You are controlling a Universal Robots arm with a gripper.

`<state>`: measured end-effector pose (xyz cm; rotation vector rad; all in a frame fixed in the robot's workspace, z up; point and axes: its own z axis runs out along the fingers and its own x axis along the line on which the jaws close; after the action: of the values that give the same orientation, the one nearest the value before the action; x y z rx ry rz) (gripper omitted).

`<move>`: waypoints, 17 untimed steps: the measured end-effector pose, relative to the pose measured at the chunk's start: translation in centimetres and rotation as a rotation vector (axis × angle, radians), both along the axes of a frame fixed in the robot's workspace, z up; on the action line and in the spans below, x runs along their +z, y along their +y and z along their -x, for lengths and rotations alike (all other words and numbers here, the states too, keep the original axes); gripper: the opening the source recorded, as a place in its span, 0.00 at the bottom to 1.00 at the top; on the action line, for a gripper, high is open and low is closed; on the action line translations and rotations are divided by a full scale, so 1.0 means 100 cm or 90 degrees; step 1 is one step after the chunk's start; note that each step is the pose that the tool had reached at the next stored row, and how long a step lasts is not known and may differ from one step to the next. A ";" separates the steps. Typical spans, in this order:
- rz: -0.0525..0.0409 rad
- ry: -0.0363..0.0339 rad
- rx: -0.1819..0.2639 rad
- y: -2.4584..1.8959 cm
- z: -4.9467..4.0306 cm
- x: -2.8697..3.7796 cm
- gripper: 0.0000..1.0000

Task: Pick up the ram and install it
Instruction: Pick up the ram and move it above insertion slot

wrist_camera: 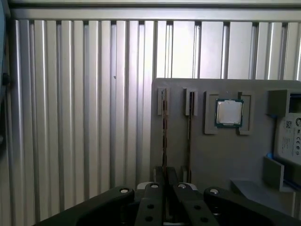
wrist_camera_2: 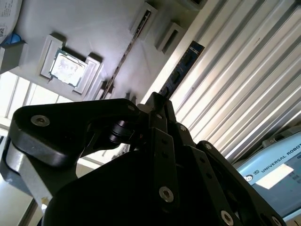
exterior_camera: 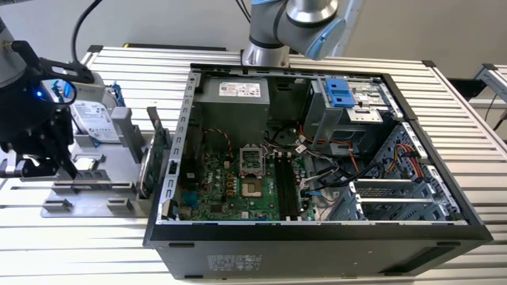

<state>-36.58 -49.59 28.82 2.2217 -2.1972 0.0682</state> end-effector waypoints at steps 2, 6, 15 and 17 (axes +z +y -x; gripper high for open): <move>0.0000 -0.0001 0.000 0.0000 0.0000 0.0014 0.00; 0.0000 0.0000 0.000 0.0000 0.0000 0.0046 0.00; -0.0001 -0.0001 0.000 0.0000 0.0000 0.0108 0.00; 0.0000 0.0000 0.000 0.0000 0.0000 0.0122 0.00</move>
<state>-36.58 -49.59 30.04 2.2217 -2.1972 0.0681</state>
